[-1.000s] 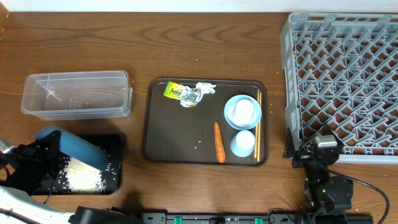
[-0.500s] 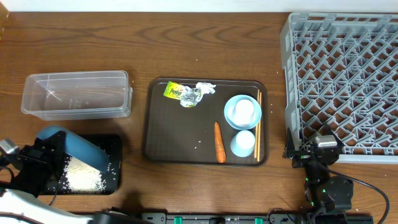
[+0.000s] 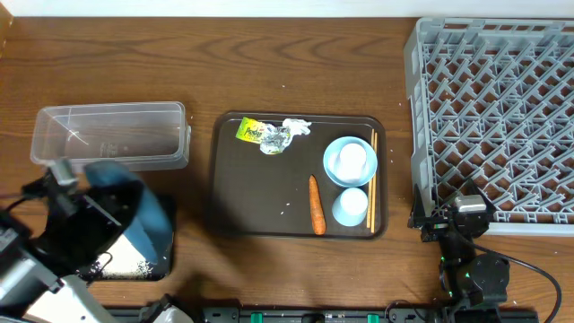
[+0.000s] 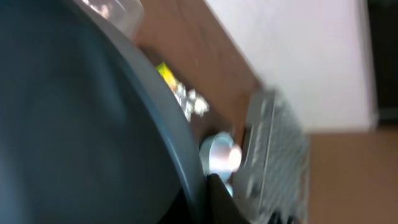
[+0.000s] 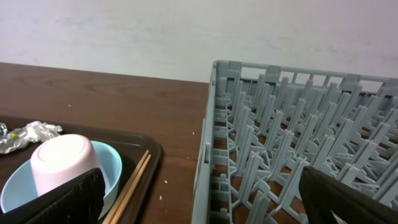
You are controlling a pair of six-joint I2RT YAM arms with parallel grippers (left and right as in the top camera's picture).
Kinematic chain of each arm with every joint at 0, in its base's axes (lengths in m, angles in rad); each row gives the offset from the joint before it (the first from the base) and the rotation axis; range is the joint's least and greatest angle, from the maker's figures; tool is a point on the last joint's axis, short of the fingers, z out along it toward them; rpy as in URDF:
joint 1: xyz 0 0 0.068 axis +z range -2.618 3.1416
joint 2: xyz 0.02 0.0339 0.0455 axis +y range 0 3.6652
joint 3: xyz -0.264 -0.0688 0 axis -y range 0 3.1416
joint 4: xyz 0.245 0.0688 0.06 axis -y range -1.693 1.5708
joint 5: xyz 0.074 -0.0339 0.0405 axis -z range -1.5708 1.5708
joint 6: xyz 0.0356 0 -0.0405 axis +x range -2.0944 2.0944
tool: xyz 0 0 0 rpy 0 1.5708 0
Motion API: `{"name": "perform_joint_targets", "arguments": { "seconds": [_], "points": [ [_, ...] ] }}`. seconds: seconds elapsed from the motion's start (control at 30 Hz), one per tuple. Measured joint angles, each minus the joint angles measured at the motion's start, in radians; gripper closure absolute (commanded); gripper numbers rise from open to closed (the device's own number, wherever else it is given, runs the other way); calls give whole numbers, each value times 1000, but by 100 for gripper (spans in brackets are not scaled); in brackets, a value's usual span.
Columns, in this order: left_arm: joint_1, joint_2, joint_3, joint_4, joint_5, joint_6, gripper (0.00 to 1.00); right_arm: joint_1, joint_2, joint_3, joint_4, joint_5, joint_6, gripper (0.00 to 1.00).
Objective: Sort waste into correct bins and load items into the dishwasher rack
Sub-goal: 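Carry the bowl back with the left gripper onto the brown tray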
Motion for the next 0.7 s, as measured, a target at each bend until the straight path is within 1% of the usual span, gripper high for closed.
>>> {"name": "perform_joint_targets", "arguments": {
  "seconds": [0.13, 0.33, 0.6, 0.7],
  "points": [
    [-179, -2, 53, -25, -49, 0, 94, 0, 0, 0, 0, 0, 0, 1],
    [-441, 0, 58, -30, -90, -6, 94, 0, 0, 0, 0, 0, 0, 1],
    [-749, 2, 58, 89, -251, -141, 94, 0, 0, 0, 0, 0, 0, 1],
    [-881, 14, 58, 139, -344, -218, 94, 0, 0, 0, 0, 0, 0, 1]
  ]
}}
